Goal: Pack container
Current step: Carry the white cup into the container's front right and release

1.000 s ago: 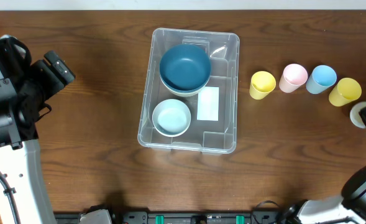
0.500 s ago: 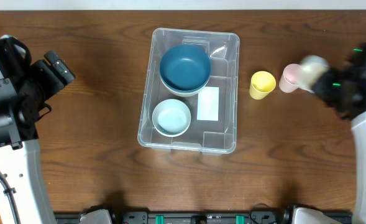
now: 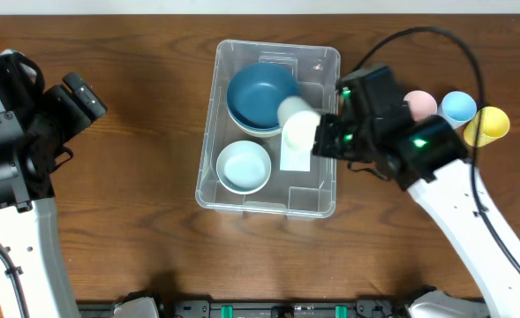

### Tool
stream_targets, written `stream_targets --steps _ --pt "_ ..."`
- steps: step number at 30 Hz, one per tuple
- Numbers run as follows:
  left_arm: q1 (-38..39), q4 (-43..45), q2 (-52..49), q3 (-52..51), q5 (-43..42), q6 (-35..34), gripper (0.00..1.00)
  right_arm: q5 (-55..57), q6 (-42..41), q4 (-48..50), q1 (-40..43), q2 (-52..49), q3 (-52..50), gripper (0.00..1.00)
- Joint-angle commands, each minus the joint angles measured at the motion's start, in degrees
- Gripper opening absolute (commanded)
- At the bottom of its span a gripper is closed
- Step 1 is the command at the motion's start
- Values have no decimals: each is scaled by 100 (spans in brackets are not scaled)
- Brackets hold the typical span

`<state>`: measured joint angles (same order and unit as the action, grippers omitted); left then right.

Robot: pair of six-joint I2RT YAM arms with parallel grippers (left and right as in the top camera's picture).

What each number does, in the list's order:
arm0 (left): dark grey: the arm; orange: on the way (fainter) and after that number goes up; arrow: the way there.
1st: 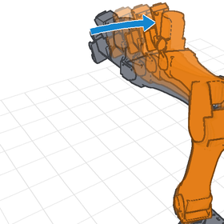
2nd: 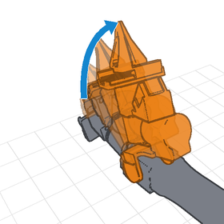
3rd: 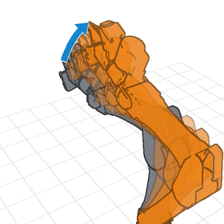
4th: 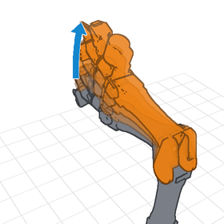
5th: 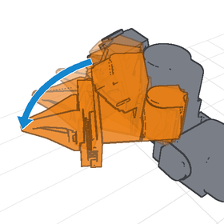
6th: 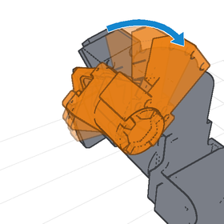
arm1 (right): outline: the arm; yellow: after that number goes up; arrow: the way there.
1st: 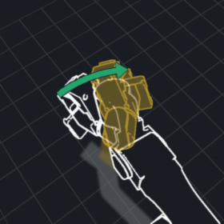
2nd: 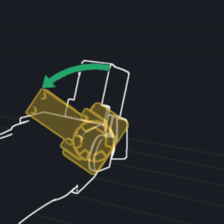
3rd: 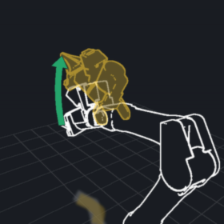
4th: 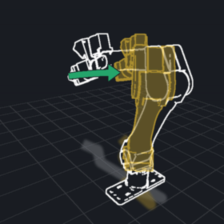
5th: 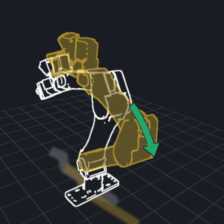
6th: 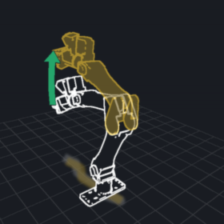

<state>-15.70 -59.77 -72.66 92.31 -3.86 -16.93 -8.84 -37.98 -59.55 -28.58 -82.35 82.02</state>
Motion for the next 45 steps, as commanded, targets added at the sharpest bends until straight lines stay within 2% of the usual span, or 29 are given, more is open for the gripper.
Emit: stream_targets --steps 1,12,17,27,38,40,44,45 --pt "-31 -2 -28 55 50 -11 98 -66 -321 -184 -70 -256 90 1" --pt "-31 -2 -28 55 50 -11 98 -348 81 -678 -181 -955 76 1" --pt "-31 -2 -28 55 50 -11 98 -48 164 -745 -385 -1390 74 1" --pt "-31 -2 -28 55 50 -11 98 90 295 -487 -407 -2374 74 1" --pt "-31 -2 -28 55 50 -11 98 83 424 22 -219 -2441 83 1" --pt "-31 -2 -28 55 50 -11 98 63 426 17 -131 -2441 83 5" --pt "-31 -2 -28 55 50 -11 98 -184 542 31 -26 -2441 81 31" --pt "-31 -2 -28 55 50 -11 98 -205 601 46 -17 -2441 83 35"
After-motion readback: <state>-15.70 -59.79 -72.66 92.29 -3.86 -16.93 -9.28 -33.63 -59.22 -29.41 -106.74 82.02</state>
